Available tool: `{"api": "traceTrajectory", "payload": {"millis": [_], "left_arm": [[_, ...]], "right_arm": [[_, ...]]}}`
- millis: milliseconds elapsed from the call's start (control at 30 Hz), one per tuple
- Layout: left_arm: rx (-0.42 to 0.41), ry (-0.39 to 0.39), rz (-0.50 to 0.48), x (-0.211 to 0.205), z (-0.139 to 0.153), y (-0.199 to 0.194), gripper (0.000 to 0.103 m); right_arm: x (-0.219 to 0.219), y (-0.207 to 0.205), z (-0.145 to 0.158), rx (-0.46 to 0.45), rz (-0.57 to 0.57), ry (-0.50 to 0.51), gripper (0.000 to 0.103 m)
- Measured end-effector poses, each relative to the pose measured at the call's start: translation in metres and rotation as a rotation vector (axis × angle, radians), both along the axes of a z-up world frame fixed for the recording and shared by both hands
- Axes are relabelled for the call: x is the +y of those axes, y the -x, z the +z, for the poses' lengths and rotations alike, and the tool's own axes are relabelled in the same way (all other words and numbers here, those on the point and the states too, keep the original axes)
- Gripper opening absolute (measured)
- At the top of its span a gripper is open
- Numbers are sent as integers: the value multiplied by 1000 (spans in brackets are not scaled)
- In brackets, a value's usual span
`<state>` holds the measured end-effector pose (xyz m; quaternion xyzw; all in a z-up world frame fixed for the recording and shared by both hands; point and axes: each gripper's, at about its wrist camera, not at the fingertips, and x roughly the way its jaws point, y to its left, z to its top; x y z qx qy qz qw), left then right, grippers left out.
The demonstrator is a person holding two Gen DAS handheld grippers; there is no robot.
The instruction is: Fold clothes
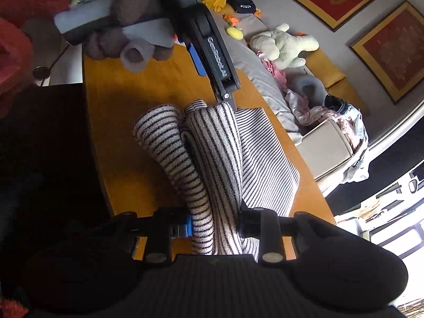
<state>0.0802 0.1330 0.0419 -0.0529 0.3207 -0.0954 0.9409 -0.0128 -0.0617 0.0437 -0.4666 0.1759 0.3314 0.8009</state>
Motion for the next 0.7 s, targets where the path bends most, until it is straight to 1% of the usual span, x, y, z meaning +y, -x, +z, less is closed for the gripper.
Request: {"api": "traceTrajectory", "payload": {"millis": [233,400,500,633,700], "left_arm": [[35,-93,-37,-19,-20,-5,101],[60,-119,-47,-19,-33,-1,101],[59,-164,-75,-21,-39,3,101],[43,-200,-102,-23,-36,11,101],[34,-243,-118,-26,-36,15,101]], "right_arm": [[-4,15,1,-16,2,35,29],[-6,23,0,-24,4,59,29],[-7,27,-1,-29,4,74,29],[-7,30,-3,-31,0,79,29],[-7,31,-4,-32,0,80,29]]}}
